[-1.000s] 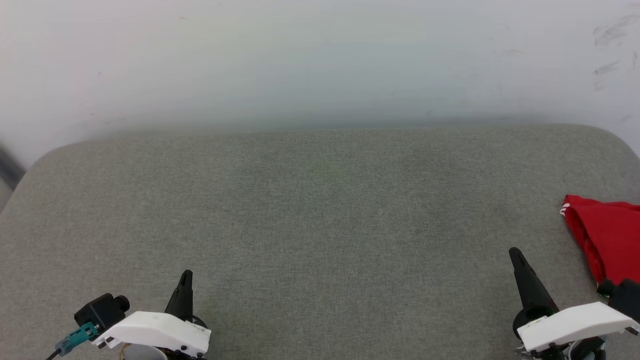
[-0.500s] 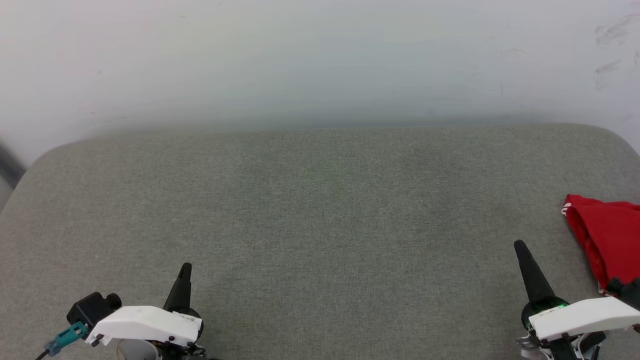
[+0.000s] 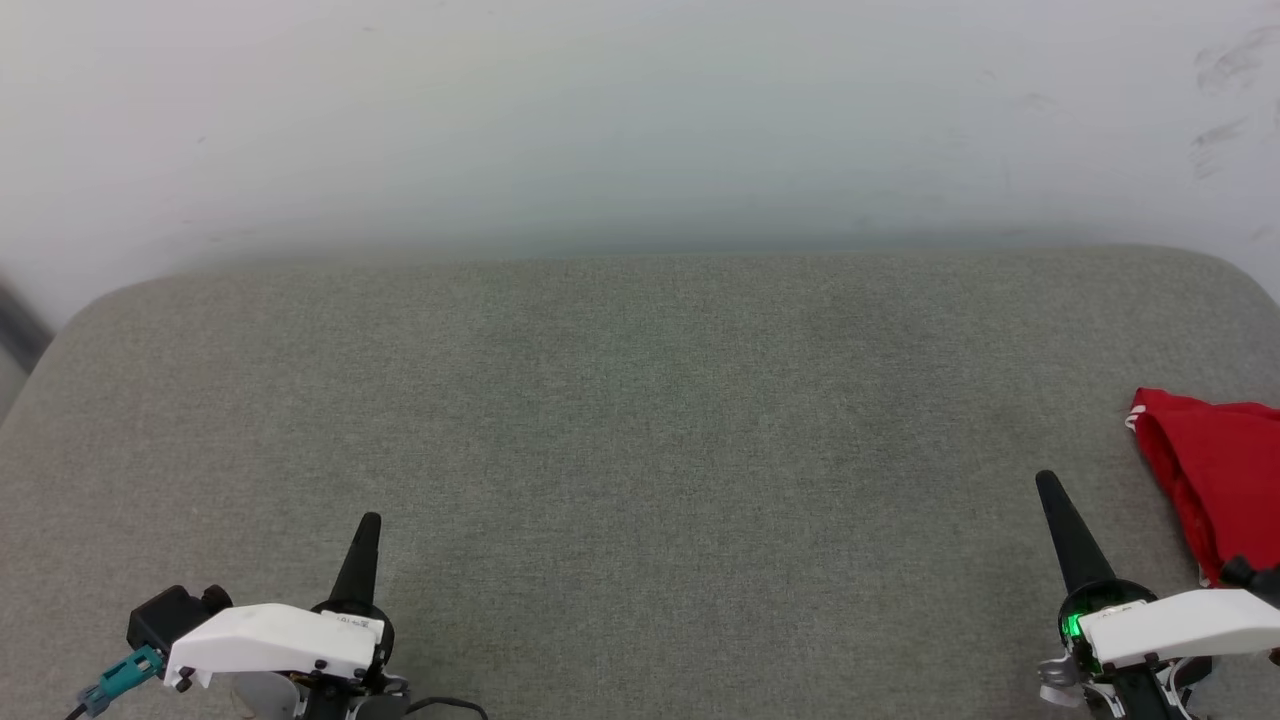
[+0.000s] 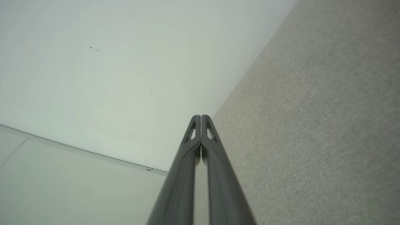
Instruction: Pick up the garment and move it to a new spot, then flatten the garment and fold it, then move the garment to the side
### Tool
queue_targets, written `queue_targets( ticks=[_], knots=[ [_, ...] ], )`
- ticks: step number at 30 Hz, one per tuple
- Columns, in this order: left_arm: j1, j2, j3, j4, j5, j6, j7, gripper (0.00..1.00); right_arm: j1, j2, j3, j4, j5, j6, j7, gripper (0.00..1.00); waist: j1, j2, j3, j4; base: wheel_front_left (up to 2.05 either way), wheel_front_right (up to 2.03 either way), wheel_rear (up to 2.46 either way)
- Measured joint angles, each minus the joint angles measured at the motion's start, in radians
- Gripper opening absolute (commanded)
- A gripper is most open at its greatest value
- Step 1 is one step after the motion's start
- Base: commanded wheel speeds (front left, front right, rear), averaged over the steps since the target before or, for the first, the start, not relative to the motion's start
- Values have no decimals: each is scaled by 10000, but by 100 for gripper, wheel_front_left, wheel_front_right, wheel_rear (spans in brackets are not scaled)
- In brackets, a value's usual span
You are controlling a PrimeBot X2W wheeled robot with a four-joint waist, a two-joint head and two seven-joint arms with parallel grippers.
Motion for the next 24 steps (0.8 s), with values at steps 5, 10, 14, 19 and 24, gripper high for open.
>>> queue_targets(
  ticks=[5, 10, 14, 19, 24],
  knots=[
    [-51, -96, 174, 12, -387, -105, 117, 0, -34, 0, -40, 84, 477, 0, 46, 0, 0, 0, 13, 9, 0, 0, 0],
    [-68, -198, 326, 23, -754, -249, 240, 0, -106, 0, -86, 167, 947, 0, 82, 0, 0, 0, 25, 18, 0, 0, 0],
    [-94, -257, 460, 33, -1045, -328, 345, 0, -161, 2, -121, 230, 1298, 0, 98, 0, 0, -1, 35, 25, 0, 0, 0],
    [-120, -326, 610, 46, -1386, -437, 443, 0, -225, 2, -165, 291, 1728, 0, 144, 0, 0, 0, 48, 34, 0, 0, 0],
    [-205, -416, 748, 52, -1712, -531, 543, 0, -255, 4, -205, 357, 2134, 0, 171, 0, 0, 0, 61, 43, 0, 0, 0]
  ],
)
